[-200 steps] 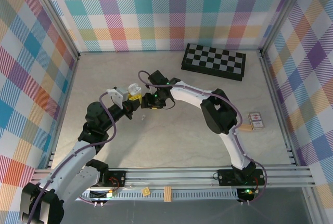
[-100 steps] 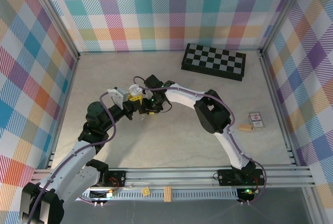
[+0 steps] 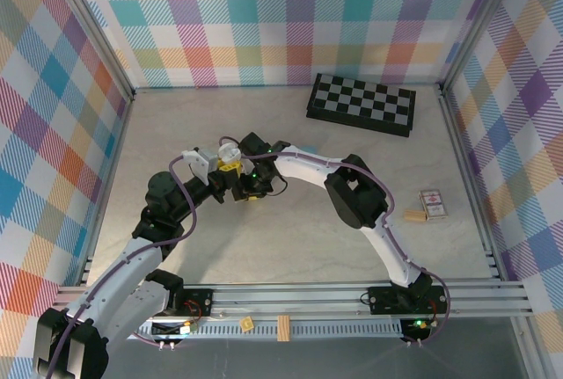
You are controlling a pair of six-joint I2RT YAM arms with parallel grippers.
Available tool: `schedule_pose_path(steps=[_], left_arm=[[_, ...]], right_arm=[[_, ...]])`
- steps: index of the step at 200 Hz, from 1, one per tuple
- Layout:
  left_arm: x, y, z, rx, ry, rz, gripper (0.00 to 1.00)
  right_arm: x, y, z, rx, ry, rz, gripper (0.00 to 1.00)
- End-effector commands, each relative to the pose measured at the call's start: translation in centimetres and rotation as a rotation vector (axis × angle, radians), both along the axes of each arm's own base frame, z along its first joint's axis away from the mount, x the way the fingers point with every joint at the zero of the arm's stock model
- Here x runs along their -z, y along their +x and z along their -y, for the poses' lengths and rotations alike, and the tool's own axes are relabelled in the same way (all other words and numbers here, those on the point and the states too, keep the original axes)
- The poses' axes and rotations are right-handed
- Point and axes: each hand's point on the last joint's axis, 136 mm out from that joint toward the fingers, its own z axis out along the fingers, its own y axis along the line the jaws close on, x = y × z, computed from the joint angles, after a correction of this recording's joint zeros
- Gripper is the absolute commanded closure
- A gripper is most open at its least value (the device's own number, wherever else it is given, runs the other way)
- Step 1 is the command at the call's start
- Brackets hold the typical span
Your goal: Insert the wireless bluetooth earbuds into the charging case
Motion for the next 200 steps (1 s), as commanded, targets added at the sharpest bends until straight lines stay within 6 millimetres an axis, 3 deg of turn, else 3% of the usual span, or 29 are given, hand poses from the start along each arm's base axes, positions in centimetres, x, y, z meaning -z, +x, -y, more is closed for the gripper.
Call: schedule_pose_path(steps=[1,48,117,160,200], left_arm=[[-1.1,-0.3,0.2,0.022,-0.015,0.027,0.88],[-1.0,-0.4,0.3,0.025,-0.012,0.027,0.88],[-0.9,-0.3,0.3,0.028,-0.008,0.024,0.88],[-0.8,-0.3,0.4,0.029,-0.004,0.020,0.88],[-0.4,0.0,0.7,0.039,-0.002,0.008,0.88]], right_arm=[[2.2,-0.4,0.4,0.007,-0.063,-0.031,0.67],[3.0,-0.2,0.7,0.023,-0.101,-0.043,0.71],[-1.0,0.7,1.6,0.016,-0.083,0.078,0.75],[-3.4,1.4,3.8,0.055,-0.046,0.133,0.75],[-3.5,1.3,7.1,0.079,-0.067,0.129,0.75]])
